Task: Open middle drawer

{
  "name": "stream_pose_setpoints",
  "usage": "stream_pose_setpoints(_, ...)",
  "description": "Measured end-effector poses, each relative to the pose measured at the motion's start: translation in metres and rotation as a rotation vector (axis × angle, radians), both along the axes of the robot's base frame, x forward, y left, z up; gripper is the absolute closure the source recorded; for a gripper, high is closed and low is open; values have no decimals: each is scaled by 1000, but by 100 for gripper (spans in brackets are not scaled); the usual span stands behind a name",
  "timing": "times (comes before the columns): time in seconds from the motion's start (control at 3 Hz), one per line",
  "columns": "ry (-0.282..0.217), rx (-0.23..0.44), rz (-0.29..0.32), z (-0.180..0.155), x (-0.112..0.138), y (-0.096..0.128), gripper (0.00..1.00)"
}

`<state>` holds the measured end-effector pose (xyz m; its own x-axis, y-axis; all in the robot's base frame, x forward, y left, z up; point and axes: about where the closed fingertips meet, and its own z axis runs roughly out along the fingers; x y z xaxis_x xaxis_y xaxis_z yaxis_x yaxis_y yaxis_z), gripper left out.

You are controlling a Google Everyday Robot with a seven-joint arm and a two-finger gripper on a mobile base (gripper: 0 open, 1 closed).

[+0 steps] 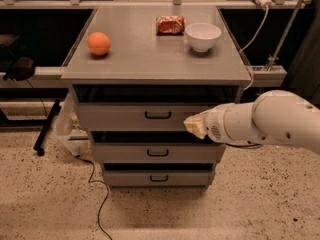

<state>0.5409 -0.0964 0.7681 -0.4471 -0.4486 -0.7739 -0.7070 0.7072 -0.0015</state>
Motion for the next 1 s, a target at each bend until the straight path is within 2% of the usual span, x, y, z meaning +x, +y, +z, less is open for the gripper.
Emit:
stream_pose_setpoints(0.33, 0, 0, 0, 0, 0, 0, 100)
stream_pose_setpoints(1.0, 2, -44, -129, -57, 24, -19, 100)
